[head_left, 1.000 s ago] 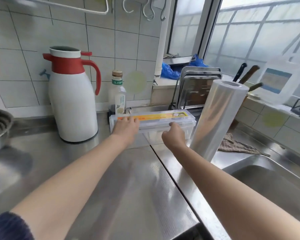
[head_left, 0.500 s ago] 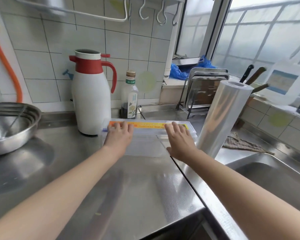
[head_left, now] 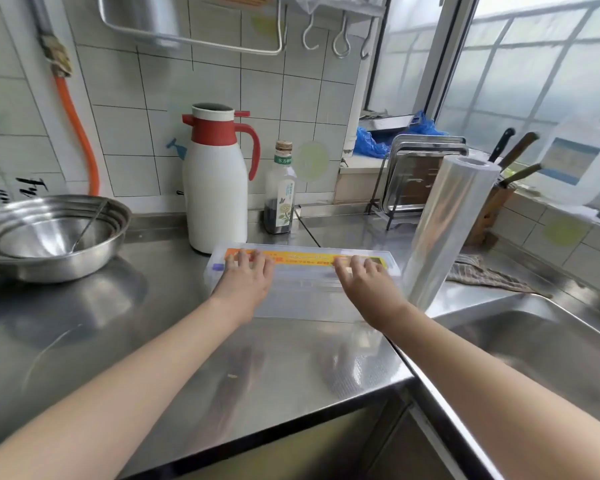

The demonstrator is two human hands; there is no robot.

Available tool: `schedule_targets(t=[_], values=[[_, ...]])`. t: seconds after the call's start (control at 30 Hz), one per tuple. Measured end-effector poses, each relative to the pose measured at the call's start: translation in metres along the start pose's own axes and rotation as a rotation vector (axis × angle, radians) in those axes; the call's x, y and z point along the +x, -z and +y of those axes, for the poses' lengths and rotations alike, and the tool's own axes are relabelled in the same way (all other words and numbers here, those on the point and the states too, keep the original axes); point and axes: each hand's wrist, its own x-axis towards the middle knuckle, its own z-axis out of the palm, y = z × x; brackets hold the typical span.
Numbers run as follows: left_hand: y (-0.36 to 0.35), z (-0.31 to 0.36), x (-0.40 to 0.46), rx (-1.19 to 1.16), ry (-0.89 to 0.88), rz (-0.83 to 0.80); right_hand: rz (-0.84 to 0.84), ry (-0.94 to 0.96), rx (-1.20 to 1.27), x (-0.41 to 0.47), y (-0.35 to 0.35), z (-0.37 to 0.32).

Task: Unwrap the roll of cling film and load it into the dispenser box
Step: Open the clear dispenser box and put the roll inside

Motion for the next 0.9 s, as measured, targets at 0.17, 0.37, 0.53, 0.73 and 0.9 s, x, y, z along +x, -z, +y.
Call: schedule_targets(t=[0.17, 0.37, 0.53, 0.73, 0.9], values=[[0.005, -0.005, -0.016, 0.042, -0.040, -0.024, -0.018, 0.019, -0.023, -0.016, 0.010, 0.000], [0.010, -0.001, -0.034, 0.010, -0.037, -0.009, 0.018, -0.006, 0.018, -0.035, 0.013, -0.005], [0.010, -0.001, -0.045, 0.030, -0.040, 0.036, 0.065, 0.042, 0.038, -0.048, 0.007, 0.009], [0.010, -0.001, -0.045, 0.030, -0.050, 0.036, -0.013, -0.007, -0.010, -0.053, 0.005, 0.009], [0.011, 0.000, -0.046, 0.020, -0.041, 0.067, -0.016, 0.068, 0.013, -0.051, 0.011, 0.019]])
